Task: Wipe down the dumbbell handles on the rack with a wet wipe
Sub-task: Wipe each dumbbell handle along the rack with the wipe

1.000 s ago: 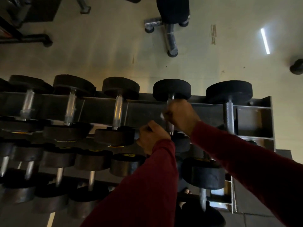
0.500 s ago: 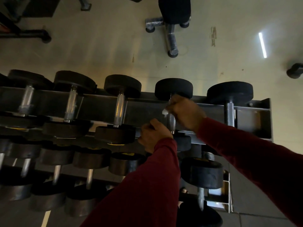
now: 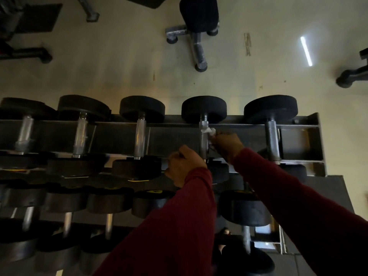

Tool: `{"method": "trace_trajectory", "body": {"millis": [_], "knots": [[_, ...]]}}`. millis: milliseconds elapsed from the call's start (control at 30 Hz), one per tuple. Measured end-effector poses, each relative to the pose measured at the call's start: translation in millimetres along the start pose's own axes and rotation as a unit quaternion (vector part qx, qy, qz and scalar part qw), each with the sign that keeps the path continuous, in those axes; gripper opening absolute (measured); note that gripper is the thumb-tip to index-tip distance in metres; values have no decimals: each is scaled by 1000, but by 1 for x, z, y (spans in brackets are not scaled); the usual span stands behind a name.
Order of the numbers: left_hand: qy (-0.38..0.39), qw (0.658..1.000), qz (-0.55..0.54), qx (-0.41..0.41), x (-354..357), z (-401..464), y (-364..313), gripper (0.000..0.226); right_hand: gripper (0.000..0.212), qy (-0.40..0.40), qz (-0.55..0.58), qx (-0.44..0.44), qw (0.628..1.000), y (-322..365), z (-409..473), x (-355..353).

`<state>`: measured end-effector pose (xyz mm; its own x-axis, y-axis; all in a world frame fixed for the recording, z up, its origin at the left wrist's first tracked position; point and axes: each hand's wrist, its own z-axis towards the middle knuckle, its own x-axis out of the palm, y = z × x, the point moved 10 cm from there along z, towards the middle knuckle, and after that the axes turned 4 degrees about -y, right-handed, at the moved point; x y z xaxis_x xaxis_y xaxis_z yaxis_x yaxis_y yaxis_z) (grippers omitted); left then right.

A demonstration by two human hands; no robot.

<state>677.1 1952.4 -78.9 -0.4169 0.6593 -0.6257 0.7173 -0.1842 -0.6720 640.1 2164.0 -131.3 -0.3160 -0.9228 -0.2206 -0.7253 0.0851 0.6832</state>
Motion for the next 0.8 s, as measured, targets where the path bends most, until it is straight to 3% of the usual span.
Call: {"method": "trace_trajectory", "body": {"millis": [100,167,267,400,467,600,700,800], "knots": [[8,1000,9,15,3,2,1,37,19,2,-117,-4,993,-14,-15,-9],[13,1000,15,24,3,3,-1,41,8,31,-26,20,999,-17,-28,-16],[16,998,34,43,2,2,-5,45,25,107,148,46,982,-4,-52,-24],[38,996,26,79,4,-1,-11,64,30,111,264,77,955,-13,-77,-61],[49,988,60,133,5,-10,-20,62,27,104,302,84,944,-17,-89,-80],[47,941,117,313,5,-62,-39,30,20,73,329,47,940,-10,-102,-127],[42,914,72,398,7,-118,-43,22,31,116,293,-11,949,-6,-98,-159],[90,903,4,421,29,-168,-44,14,21,74,121,-94,985,-5,-84,-195]]}}
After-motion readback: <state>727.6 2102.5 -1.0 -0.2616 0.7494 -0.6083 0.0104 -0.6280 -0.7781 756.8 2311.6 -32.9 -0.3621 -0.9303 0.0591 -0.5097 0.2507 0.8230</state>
